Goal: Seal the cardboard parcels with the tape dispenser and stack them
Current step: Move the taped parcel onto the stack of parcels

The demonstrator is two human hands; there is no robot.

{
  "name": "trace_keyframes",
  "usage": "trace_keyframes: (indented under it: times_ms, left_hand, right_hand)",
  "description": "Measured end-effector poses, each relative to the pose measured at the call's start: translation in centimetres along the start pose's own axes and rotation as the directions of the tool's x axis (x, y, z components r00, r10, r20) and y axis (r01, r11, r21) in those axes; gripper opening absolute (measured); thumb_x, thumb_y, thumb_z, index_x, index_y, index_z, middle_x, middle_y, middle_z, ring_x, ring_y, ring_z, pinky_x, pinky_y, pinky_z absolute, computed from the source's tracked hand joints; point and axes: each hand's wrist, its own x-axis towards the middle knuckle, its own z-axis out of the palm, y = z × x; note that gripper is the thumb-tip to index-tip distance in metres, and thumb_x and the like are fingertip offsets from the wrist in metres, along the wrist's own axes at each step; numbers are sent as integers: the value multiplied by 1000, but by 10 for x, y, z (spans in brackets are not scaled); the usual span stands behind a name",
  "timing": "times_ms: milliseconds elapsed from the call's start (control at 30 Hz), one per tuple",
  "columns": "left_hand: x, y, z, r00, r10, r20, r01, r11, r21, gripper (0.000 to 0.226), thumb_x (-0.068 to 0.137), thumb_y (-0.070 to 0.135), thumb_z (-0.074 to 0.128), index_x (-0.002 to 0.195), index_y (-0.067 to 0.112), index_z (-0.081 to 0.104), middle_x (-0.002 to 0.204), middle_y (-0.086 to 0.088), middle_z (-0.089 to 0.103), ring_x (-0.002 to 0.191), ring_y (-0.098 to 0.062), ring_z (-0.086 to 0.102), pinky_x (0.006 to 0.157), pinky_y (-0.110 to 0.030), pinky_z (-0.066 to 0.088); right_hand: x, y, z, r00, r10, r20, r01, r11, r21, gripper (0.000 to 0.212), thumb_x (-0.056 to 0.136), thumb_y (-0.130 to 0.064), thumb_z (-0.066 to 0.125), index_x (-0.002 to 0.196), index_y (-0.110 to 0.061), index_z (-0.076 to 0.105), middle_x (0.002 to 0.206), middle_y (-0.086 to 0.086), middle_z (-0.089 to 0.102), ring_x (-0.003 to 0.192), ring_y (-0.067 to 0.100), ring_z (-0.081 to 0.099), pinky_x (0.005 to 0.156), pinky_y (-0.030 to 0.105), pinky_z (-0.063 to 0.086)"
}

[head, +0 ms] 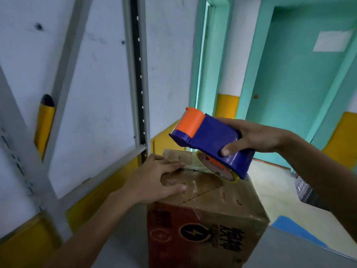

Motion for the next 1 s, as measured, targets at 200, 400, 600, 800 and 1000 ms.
trace_keyframes:
  times_ms: [200,400,600,800,1000]
  left_hand:
    - [18,-6,-15,992,-129,-14,100,834,-542,24,98,42,38,110,45,58,117,20,53,114,0,46,89,-18,36]
    - [31,-4,-45,913,-384,-139,-83,159,-984,26,91,30,49,107,13,60,105,-5,67,100,-18,62,87,-30,49]
    - [36,26,-20,981,-187,-57,6,320,-947,106,48,53,84,137,29,31,118,11,55,106,-8,58,89,-28,49]
    - [47,31,-13,976,-64,-210,-117,657,-745,127,46,60,80,144,43,2,145,17,28,126,-6,39,94,-26,48]
    - [52,32,-9,893,-39,-448,-243,796,-554,105,50,62,74,138,41,21,140,15,36,124,-4,41,93,-22,47]
  right_hand:
    - [16,-16,-2,998,52,47,-47,994,-94,60,68,-20,71,119,-39,47,106,-12,65,99,13,64,71,24,55]
    - [20,-18,-1,997,-28,-69,29,999,17,61,70,-17,72,122,-37,48,107,-7,67,97,17,66,72,26,55]
    - [30,-17,9,952,-145,-271,197,965,173,56,70,-14,72,120,-30,51,98,-7,70,85,13,67,68,22,52]
    - [36,-17,16,887,-140,-440,309,889,339,44,70,-16,64,111,-28,55,91,-8,71,80,11,68,63,21,53]
    - [43,-9,27,900,-103,-424,312,831,460,68,55,-31,88,113,-26,55,96,-3,70,83,14,69,63,25,55]
